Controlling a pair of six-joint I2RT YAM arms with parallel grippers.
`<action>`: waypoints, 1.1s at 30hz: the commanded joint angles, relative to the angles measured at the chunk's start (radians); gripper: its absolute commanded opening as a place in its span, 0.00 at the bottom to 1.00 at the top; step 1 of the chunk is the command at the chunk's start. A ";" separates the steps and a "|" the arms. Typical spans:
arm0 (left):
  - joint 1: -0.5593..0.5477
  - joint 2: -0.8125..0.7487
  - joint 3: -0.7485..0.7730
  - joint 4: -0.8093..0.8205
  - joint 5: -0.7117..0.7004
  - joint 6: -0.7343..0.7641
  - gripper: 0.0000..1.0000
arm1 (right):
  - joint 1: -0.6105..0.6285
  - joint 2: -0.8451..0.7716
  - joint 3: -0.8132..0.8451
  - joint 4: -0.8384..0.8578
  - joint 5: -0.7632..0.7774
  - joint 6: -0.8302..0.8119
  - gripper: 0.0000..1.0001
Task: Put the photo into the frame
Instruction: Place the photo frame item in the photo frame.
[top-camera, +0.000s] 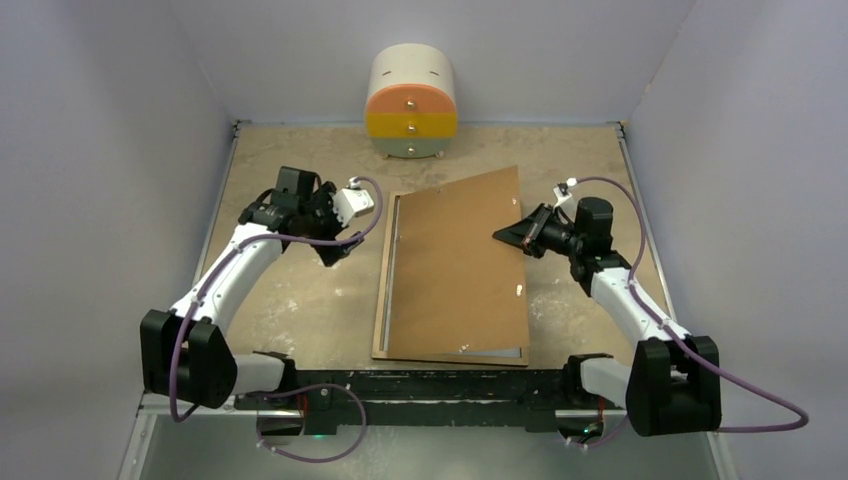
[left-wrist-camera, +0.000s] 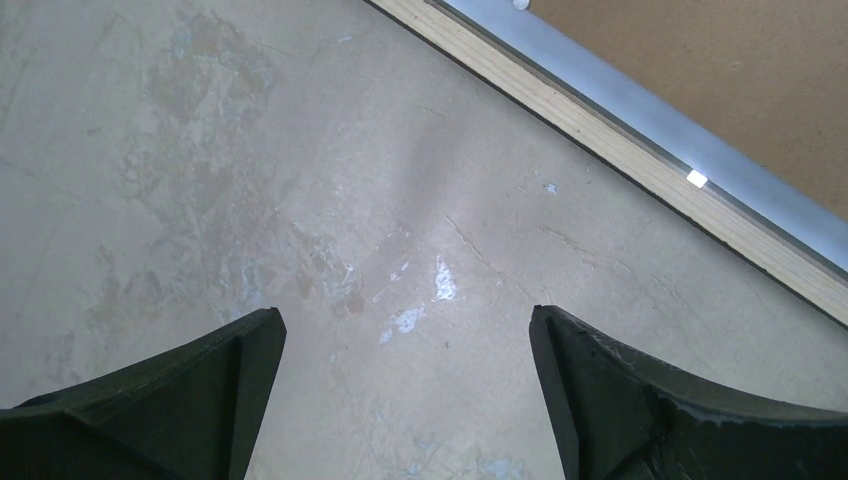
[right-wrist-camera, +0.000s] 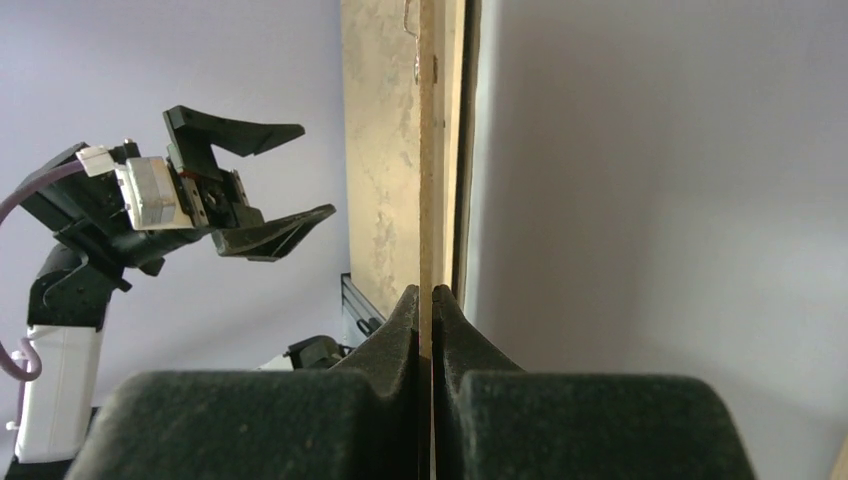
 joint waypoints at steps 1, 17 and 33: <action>0.009 0.007 -0.049 0.120 0.040 -0.037 1.00 | -0.025 -0.002 -0.018 0.145 -0.084 0.034 0.00; 0.009 0.084 -0.117 0.217 0.059 -0.096 1.00 | -0.035 0.137 -0.101 0.396 -0.116 0.113 0.00; 0.009 0.119 -0.150 0.248 0.084 -0.096 1.00 | -0.055 0.227 -0.146 0.496 -0.143 0.129 0.00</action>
